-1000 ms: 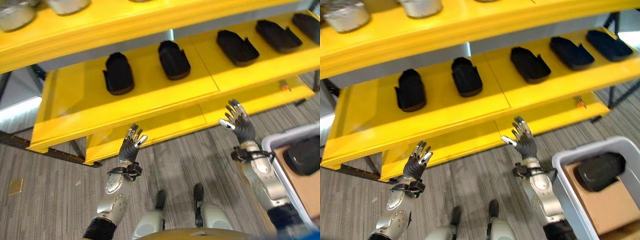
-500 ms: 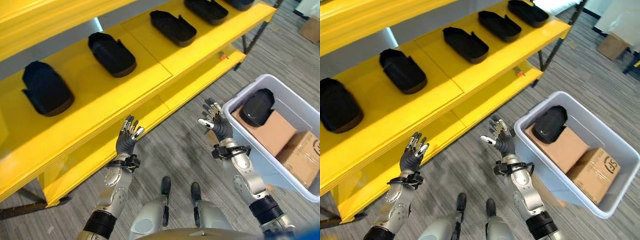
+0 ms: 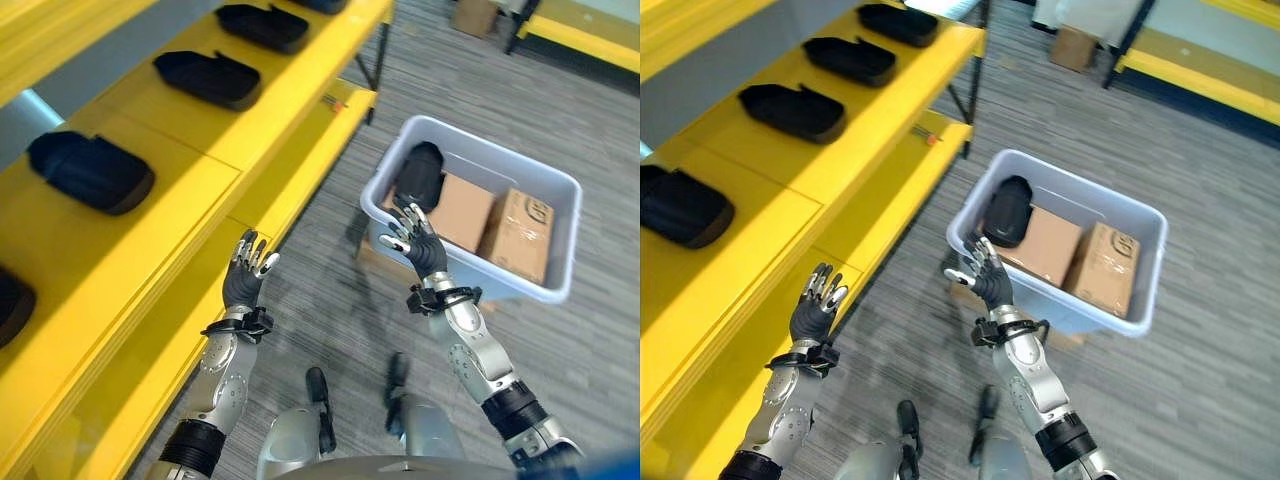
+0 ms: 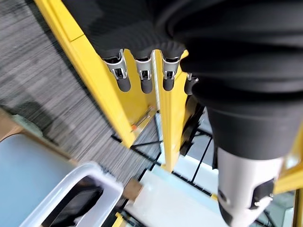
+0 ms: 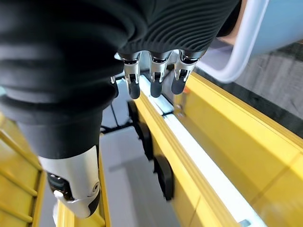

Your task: Move parts from the plastic box to the shelf.

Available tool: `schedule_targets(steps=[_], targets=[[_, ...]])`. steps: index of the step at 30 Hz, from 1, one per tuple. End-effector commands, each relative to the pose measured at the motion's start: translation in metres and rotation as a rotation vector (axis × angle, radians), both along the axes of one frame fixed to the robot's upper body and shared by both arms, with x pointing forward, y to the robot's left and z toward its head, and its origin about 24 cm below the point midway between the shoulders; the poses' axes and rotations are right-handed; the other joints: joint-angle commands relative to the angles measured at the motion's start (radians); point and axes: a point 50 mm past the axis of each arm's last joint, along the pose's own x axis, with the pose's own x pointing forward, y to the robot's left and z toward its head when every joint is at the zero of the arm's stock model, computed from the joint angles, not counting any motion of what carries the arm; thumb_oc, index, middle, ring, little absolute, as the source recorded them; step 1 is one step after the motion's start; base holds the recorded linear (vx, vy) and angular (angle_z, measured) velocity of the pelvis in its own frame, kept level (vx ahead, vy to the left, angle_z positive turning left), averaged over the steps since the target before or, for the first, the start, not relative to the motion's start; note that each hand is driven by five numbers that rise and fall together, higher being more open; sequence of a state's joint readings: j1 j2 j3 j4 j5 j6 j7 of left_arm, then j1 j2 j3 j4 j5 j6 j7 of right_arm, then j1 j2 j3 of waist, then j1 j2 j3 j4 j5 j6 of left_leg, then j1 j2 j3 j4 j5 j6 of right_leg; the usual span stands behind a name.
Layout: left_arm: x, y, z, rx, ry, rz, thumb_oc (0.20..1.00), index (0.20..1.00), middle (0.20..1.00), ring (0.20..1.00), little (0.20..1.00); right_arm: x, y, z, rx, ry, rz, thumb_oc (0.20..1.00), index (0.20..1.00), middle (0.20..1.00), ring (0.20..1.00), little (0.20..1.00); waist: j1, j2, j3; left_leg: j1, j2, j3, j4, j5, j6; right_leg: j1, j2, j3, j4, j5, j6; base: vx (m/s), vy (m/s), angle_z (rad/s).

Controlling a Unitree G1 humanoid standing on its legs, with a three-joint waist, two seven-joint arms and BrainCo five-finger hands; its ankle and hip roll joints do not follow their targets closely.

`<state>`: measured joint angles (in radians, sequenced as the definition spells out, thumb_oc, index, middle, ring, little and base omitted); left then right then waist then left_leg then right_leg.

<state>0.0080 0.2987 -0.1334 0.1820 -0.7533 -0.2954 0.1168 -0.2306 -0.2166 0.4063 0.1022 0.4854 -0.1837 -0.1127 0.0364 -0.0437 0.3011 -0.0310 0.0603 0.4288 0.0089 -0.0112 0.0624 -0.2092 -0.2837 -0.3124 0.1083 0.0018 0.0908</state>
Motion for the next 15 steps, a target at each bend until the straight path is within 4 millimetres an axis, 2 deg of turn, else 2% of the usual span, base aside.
schedule_targets(steps=[1,2,4,6,8,9,13,14,15], targets=[[0.007,0.002,0.026,0.023,-0.132,0.006,1.0,1.0,1.0,1.0,1.0,-0.001,-0.008,0.029,0.013,-0.149,-0.004,1.0,1.0,1.0,1.0,1.0,-0.016,-0.026,0.002,-0.003,-0.055,-0.225,0.027,-0.086,-0.008,0.0,0.008,0.078,-0.065,0.189,0.085,0.1,-0.024,-0.92],[0.007,0.001,0.025,0.018,-0.129,0.001,1.0,1.0,1.0,1.0,1.0,-0.001,-0.011,0.027,0.006,-0.141,-0.01,1.0,1.0,1.0,1.0,1.0,-0.016,-0.037,-0.006,0.003,-0.063,-0.222,0.025,-0.094,-0.01,0.015,0.01,0.076,-0.083,0.188,0.086,0.13,-0.052,-0.62],[0.007,-0.001,0.025,0.01,-0.131,-0.002,1.0,1.0,1.0,1.0,1.0,-0.001,-0.011,0.026,0.007,-0.138,-0.012,1.0,1.0,1.0,1.0,1.0,-0.019,-0.039,-0.012,0.005,-0.066,-0.222,0.026,-0.097,-0.013,0.021,0.013,0.08,-0.096,0.194,0.087,0.11,-0.081,-0.07],[0.01,-0.007,0.023,-0.014,-0.127,-0.021,1.0,1.0,1.0,1.0,1.0,0.0,-0.022,0.026,0.002,-0.143,-0.058,1.0,1.0,1.0,1.0,1.0,-0.042,-0.033,-0.035,-0.005,-0.042,-0.243,0.049,-0.106,-0.034,0.033,0.039,0.095,-0.101,0.165,0.077,0.16,-0.16,0.1],[0.01,-0.009,0.023,-0.02,-0.128,-0.025,1.0,1.0,1.0,1.0,1.0,0.0,-0.024,0.027,0.003,-0.146,-0.063,1.0,1.0,1.0,1.0,1.0,-0.047,-0.031,-0.04,-0.003,-0.035,-0.247,0.052,-0.11,-0.036,0.037,0.044,0.096,-0.094,0.155,0.072,0.13,-0.119,-0.05],[0.013,-0.015,0.024,-0.031,-0.133,-0.046,1.0,1.0,1.0,1.0,1.0,-0.001,-0.031,0.027,0.006,-0.148,-0.088,1.0,1.0,1.0,1.0,1.0,-0.062,-0.026,-0.042,0.004,-0.01,-0.253,0.068,-0.118,-0.051,0.042,0.057,0.093,-0.063,0.117,0.059,0.2,-0.175,-0.1],[0.014,-0.023,0.023,-0.053,-0.133,-0.07,1.0,1.0,1.0,1.0,1.0,-0.003,-0.039,0.025,0.009,-0.147,-0.121,1.0,1.0,1.0,1.0,1.0,-0.084,-0.019,-0.05,0.007,0.037,-0.259,0.111,-0.127,-0.082,0.064,0.08,0.083,-0.048,0.078,0.037,0.17,-0.198,0.14],[0.014,-0.024,0.023,-0.059,-0.134,-0.076,1.0,1.0,1.0,1.0,1.0,-0.005,-0.044,0.024,0.009,-0.144,-0.132,1.0,1.0,1.0,1.0,1.0,-0.092,-0.017,-0.052,0.002,0.068,-0.258,0.157,-0.135,-0.097,0.073,0.104,0.09,-0.043,0.053,0.02,0.15,-0.2,0.07],[0.014,-0.024,0.023,-0.059,-0.134,-0.076,1.0,1.0,1.0,1.0,1.0,-0.005,-0.044,0.024,0.009,-0.144,-0.132,1.0,1.0,1.0,1.0,1.0,-0.092,-0.017,-0.052,0.002,0.068,-0.258,0.157,-0.135,-0.097,0.073,0.104,0.09,-0.043,0.053,0.02,0.18,-0.27,0.07]])
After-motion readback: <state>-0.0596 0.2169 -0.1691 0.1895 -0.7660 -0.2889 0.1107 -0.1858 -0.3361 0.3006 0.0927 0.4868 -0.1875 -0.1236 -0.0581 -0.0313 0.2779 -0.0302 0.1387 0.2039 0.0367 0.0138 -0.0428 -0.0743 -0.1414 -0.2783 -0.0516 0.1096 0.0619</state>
